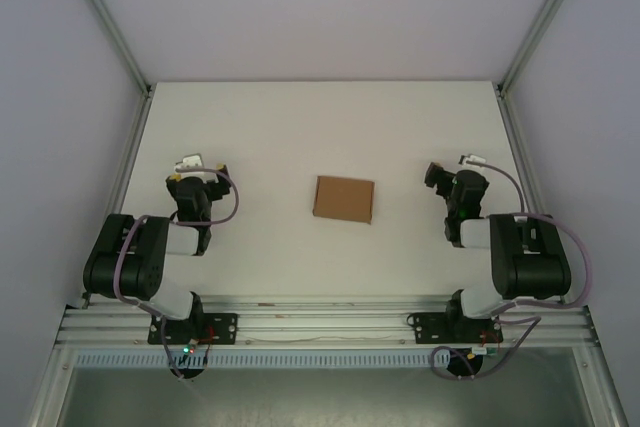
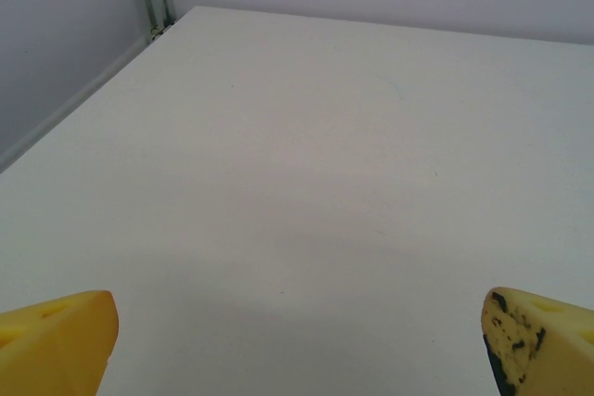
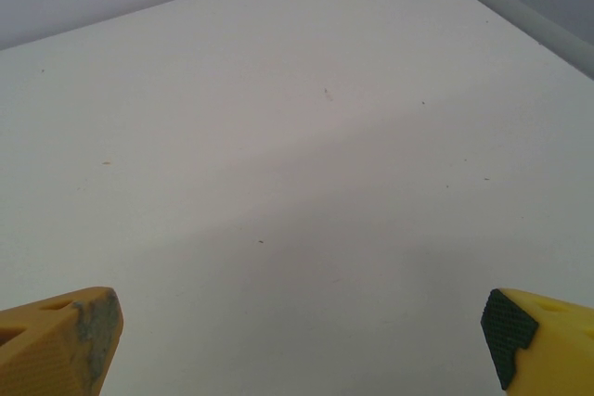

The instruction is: Assemble paper box

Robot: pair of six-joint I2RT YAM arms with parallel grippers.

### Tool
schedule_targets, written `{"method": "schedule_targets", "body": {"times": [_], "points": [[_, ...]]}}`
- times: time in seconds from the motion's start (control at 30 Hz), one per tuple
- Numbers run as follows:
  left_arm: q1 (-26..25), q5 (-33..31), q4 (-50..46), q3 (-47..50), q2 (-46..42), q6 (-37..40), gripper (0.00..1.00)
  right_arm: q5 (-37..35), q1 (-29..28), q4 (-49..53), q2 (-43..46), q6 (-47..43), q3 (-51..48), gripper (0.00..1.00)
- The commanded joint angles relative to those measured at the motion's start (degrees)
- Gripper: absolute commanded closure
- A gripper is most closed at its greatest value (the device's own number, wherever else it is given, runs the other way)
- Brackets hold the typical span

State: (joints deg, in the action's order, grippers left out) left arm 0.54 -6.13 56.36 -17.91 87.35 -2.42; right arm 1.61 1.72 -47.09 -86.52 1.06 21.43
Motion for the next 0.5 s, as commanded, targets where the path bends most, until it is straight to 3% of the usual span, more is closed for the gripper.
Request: {"method": "schedule_targets", "body": {"times": [0.0, 0.47], "points": [[0.4, 1.1, 1.4, -0.5, -0.4, 1.0, 0.0, 0.1, 0.3, 0.4, 0.8, 1.0, 1.1, 0.0], [0.4, 1.2, 0.5, -0.7, -0.7, 0.9, 0.0, 0.2, 0.3, 0.0, 0.7, 1.0, 1.1, 0.0]]}}
